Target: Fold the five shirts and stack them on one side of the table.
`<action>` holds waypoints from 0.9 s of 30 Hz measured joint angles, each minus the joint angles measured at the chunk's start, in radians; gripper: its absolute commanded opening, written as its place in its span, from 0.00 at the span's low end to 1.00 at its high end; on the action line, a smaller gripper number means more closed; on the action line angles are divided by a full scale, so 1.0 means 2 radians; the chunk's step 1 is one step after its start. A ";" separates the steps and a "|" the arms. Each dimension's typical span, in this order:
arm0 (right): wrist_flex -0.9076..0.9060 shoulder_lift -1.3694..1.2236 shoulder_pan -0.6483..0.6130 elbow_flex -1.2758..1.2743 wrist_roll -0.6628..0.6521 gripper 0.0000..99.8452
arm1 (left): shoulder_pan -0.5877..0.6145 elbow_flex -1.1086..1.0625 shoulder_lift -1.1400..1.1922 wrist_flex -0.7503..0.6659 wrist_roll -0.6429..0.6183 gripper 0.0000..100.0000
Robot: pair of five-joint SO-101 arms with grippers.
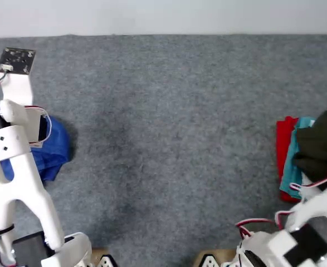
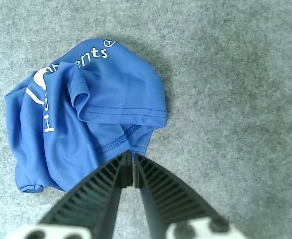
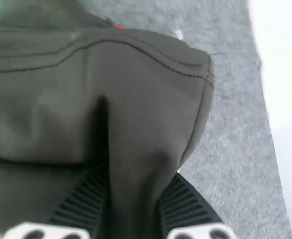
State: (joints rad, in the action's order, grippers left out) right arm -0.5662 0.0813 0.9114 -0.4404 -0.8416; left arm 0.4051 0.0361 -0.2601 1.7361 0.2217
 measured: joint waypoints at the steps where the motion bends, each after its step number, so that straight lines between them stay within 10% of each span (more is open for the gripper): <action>1: 0.018 -0.009 0.005 0.000 0.000 0.14 | 0.000 0.000 0.000 0.000 0.000 0.02; 5: 0.059 -0.029 0.028 0.000 0.000 0.32 | 0.000 0.000 0.000 0.000 0.000 0.02; 13: 0.041 0.023 0.036 0.000 -0.001 0.19 | 0.000 0.000 0.000 0.000 0.000 0.02; 21: -0.138 0.120 -0.045 0.000 -0.001 0.07 | 0.000 0.000 0.000 0.000 0.000 0.02; 27: -0.265 0.130 -0.090 0.000 -0.001 0.26 | 0.000 0.000 0.000 0.000 0.000 0.02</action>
State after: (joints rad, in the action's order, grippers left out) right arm -1.0971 0.3422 0.7319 -0.4404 -0.8431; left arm 0.4051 0.0361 -0.2601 1.7361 0.2217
